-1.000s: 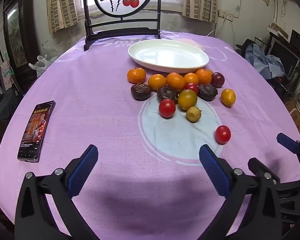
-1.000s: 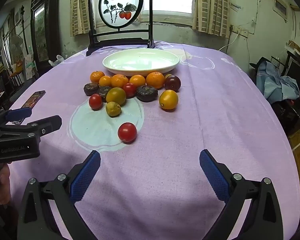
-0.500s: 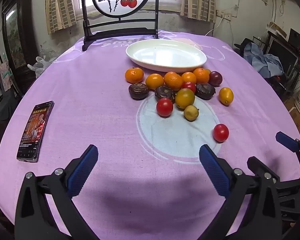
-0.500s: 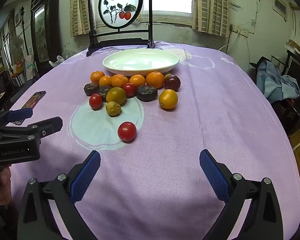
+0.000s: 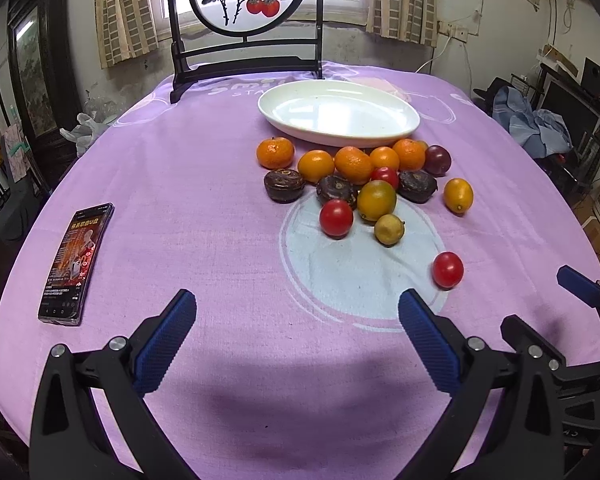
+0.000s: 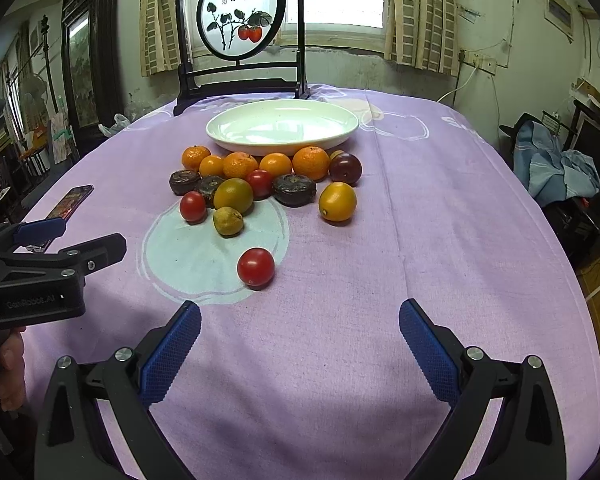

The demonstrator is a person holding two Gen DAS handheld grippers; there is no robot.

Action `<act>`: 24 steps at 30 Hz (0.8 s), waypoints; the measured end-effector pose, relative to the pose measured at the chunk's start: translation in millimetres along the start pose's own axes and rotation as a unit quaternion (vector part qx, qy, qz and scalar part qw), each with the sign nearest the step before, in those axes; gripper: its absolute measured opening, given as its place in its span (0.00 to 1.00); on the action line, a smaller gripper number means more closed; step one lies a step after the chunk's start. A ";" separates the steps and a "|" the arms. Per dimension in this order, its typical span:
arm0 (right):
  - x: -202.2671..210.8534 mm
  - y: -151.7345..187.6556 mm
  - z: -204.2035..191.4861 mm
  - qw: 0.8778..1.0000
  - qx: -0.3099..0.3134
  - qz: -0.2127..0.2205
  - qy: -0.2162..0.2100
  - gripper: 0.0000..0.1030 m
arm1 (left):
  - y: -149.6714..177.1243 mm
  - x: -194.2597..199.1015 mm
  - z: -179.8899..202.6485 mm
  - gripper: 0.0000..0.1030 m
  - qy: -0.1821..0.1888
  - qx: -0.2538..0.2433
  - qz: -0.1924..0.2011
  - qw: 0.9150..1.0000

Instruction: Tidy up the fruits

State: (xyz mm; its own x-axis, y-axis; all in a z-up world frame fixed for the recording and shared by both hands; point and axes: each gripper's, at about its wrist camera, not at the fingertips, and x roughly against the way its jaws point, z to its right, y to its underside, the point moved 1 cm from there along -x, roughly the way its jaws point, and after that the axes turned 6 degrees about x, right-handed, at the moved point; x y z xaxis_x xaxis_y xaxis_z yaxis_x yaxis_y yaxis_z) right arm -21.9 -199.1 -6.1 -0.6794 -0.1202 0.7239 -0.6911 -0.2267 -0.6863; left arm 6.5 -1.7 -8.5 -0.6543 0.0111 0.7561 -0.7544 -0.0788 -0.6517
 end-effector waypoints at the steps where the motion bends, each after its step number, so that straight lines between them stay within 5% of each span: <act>1: -0.3 0.4 0.1 1.000 0.000 0.000 0.000 0.97 | -0.3 0.0 -0.2 0.96 0.000 0.000 0.000 1.000; 24: -1.0 0.8 -0.8 1.000 0.000 0.001 -0.001 0.97 | -1.9 -0.5 -0.5 0.96 0.000 0.000 0.000 1.000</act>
State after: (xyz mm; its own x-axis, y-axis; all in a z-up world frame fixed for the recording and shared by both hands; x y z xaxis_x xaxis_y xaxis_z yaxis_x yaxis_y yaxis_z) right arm -22.0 -198.5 -7.4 -0.6808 -0.1226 0.7221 -0.6894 -0.2259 -0.6883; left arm 8.3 -1.0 -7.7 -0.6543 0.0119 0.7562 -0.7545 -0.0787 -0.6516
